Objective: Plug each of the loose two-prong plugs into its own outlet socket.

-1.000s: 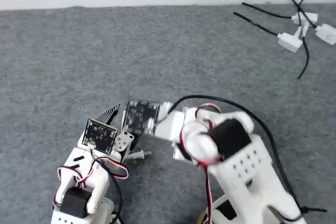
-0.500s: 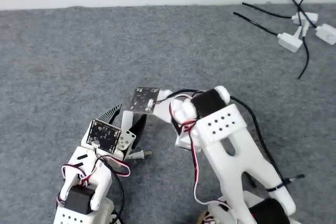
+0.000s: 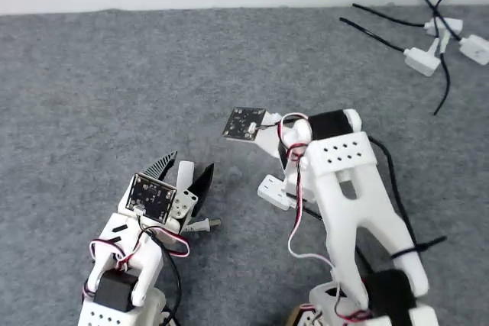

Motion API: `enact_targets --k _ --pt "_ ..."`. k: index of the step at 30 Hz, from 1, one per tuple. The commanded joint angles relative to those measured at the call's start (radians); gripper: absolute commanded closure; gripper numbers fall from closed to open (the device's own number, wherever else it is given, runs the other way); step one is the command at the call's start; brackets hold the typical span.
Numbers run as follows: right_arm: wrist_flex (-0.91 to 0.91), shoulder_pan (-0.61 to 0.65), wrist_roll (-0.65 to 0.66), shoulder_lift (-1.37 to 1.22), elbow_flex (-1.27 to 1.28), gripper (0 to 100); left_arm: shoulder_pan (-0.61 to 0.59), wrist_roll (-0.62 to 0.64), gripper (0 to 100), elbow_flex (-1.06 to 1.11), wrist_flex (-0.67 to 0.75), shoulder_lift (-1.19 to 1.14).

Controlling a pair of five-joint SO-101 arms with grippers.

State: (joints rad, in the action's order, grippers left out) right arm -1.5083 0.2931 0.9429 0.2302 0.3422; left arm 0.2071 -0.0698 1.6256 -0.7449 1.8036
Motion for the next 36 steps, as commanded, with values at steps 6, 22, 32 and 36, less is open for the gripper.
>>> enact_targets --k 6,22,32,36 --pt "0.11 0.007 0.011 -0.094 -0.014 98.9 0.003 -0.011 76 -0.007 0.028 0.014" --pt "0.163 0.081 -0.017 -0.108 -0.009 98.9 0.003 -0.011 76 -0.008 0.028 0.014" --pt "0.182 0.079 -0.02 -0.11 -0.008 98.9 0.003 -0.011 76 -0.007 0.028 0.014" --pt "0.15 0.079 -0.015 -0.11 -0.006 98.9 0.003 -0.011 76 -0.007 0.028 0.014"
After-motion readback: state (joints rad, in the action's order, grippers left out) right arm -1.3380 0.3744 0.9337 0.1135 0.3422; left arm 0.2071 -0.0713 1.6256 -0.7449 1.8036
